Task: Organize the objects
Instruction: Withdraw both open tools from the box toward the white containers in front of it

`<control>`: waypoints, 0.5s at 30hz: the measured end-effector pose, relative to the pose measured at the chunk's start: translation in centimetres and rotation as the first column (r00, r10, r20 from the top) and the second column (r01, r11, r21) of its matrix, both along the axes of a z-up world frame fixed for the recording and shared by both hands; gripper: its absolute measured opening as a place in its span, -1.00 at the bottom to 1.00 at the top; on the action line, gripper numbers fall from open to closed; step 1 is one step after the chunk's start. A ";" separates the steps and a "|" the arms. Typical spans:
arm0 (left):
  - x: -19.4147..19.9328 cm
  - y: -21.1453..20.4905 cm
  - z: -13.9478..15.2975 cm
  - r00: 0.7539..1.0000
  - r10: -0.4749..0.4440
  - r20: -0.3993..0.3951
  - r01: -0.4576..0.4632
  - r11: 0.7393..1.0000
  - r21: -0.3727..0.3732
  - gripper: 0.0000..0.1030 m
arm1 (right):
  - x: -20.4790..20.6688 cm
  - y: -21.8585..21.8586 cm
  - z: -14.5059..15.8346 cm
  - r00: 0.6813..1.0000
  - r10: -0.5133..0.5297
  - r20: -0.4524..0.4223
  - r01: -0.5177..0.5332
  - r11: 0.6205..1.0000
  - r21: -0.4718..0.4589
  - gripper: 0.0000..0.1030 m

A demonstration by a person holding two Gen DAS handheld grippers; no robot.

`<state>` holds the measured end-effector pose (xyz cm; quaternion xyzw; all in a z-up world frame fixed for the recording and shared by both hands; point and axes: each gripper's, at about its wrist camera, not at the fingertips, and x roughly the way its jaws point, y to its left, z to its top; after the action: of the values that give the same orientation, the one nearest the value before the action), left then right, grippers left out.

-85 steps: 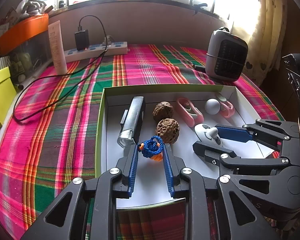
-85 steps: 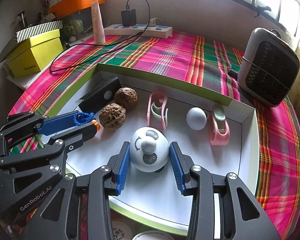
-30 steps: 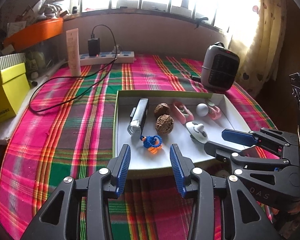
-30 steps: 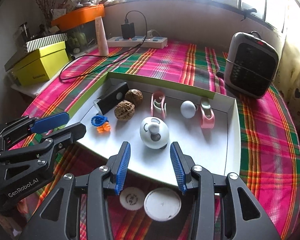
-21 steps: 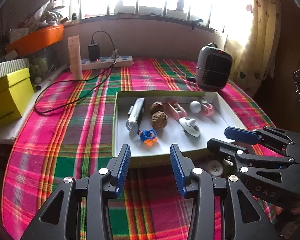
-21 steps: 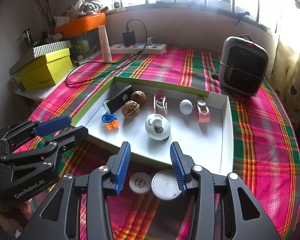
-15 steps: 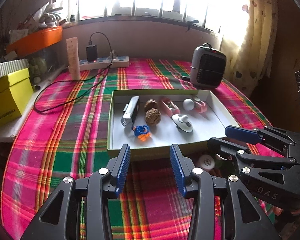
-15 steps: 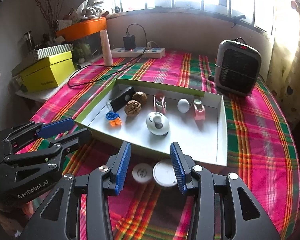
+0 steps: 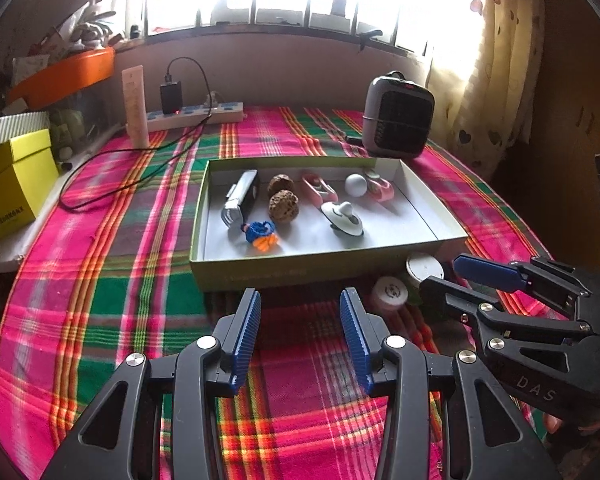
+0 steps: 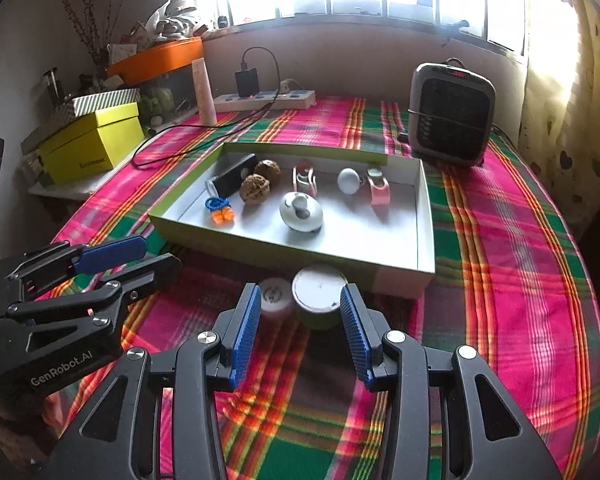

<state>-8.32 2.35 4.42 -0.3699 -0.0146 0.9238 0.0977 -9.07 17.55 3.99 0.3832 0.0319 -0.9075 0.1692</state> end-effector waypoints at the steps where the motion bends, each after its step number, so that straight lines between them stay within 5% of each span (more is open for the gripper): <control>1: 0.0 0.1 -0.1 1.000 -0.002 0.002 0.002 1.000 0.001 -0.22 | 0.1 0.1 -0.1 1.000 -0.001 0.002 0.001 1.000 0.001 -0.17; 15: -0.1 1.6 -1.5 0.997 -0.060 0.052 0.058 0.998 0.034 -0.20 | 0.9 2.2 -1.6 0.998 -0.051 0.040 0.051 0.999 -0.004 -0.16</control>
<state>-8.42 3.96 2.90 -0.3930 -0.0213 0.9100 0.1306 -8.20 19.77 2.36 0.4017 0.0166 -0.9037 0.1475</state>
